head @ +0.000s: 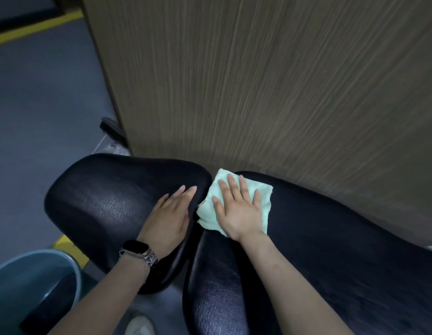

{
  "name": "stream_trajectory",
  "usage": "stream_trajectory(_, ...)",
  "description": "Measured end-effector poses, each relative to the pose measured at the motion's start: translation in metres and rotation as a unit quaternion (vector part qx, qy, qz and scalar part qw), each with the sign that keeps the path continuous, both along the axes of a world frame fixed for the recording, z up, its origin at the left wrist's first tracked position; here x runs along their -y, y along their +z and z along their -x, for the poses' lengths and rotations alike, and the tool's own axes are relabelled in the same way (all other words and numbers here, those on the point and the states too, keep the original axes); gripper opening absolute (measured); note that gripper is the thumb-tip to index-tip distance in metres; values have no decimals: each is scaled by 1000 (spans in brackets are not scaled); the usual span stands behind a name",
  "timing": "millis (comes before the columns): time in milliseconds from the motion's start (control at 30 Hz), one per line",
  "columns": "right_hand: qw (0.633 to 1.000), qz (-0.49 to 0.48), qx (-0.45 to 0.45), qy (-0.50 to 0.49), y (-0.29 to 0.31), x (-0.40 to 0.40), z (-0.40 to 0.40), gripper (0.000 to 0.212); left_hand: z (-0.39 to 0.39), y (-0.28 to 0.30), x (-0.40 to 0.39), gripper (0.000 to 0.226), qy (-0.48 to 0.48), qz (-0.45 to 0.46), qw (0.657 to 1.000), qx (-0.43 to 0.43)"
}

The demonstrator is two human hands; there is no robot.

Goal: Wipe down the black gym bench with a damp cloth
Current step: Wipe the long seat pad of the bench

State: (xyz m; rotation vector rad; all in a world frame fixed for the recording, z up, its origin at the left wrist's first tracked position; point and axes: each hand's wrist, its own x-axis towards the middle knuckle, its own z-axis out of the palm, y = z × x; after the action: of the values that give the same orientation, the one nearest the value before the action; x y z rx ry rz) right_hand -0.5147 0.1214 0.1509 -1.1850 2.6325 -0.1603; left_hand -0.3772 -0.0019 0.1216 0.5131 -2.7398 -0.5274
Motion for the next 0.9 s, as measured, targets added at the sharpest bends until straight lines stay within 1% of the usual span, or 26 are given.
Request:
stream_trajectory(167, 1000, -10, -8, -10, -1, 17, 7, 57, 7, -1, 11, 64, -1, -19, 1000, 20)
stream_trajectory(333, 999, -2, -28, -17, -4, 19, 6, 57, 12, 4, 17, 65, -13, -10, 999, 47)
stream_trajectory(467, 999, -10, -41, -19, -6, 19, 3, 58, 16, 12, 37, 83, -47, 28, 992, 115)
stream_trajectory(500, 999, -12, -41, -21, -6, 20, 2, 58, 16, 13, 41, 85, -47, 38, 989, 133)
stream_trajectory(533, 999, -13, -42, -21, -7, 20, 0, 61, 16, 14, 44, 84, -46, 42, 988, 144)
stream_trajectory(633, 998, 12, -52, -21, -7, 18, -13, 84, 15, 15, 47, 68, -46, 36, 986, 154)
stream_trajectory(667, 998, 18, -52, -23, -8, 17, -19, 88, 15, 15, 47, 65, -46, 32, 987, 151)
stream_trajectory(767, 998, 30, -46, -24, -11, 10, -35, 91, 15, 14, 48, 64, -46, 20, 989, 142)
stream_trajectory(833, 997, 44, -57, -35, -14, 8, -45, 92, 15, 14, 49, 65, -45, 17, 989, 140)
stream_trajectory(867, 995, 47, -76, -43, -16, 7, -50, 88, 15, 13, 49, 64, -45, 17, 989, 142)
stream_trajectory(900, 993, 52, -93, -53, -18, 7, -54, 80, 15, 13, 48, 64, -44, 16, 989, 141)
